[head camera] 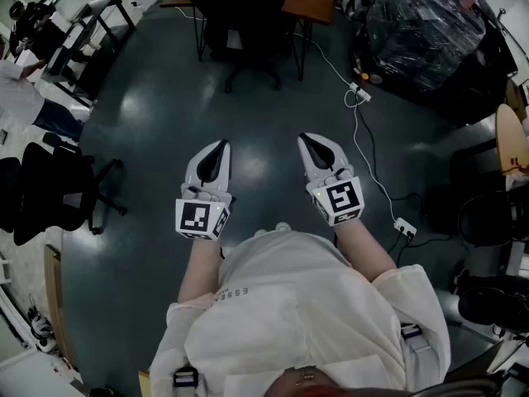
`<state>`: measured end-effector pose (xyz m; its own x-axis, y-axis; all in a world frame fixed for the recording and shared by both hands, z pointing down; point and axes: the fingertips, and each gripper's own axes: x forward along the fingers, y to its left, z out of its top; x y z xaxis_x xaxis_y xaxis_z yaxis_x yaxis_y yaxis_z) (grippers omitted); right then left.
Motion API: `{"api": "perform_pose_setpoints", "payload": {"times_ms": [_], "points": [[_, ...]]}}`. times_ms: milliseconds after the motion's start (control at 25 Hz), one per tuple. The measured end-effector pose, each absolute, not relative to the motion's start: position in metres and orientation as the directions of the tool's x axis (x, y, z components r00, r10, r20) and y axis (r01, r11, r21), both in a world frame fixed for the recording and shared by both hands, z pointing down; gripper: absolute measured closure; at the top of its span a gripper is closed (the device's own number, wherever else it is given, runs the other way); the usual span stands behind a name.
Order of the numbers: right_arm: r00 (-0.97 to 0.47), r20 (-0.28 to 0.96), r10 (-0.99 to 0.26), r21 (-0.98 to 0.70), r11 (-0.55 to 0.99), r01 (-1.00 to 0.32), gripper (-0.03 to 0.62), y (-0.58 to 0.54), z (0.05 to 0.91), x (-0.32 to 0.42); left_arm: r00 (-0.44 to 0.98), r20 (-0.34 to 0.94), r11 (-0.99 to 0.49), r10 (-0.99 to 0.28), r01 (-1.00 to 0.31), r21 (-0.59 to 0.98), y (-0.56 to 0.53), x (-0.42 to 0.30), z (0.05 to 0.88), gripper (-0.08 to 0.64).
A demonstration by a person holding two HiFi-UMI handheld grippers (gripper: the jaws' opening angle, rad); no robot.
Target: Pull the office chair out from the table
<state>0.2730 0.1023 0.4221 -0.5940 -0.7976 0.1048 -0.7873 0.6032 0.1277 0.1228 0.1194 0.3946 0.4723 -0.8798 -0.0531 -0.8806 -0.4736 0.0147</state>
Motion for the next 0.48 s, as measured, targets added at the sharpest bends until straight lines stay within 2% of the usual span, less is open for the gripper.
{"api": "perform_pose_setpoints", "payload": {"times_ms": [480], "points": [[-0.587,0.112,-0.802,0.112,0.597,-0.795,0.6,0.1048,0.4272,0.2715,0.474,-0.04,-0.475,-0.88,-0.88,0.014,0.1233,0.124,0.3992,0.541]]}}
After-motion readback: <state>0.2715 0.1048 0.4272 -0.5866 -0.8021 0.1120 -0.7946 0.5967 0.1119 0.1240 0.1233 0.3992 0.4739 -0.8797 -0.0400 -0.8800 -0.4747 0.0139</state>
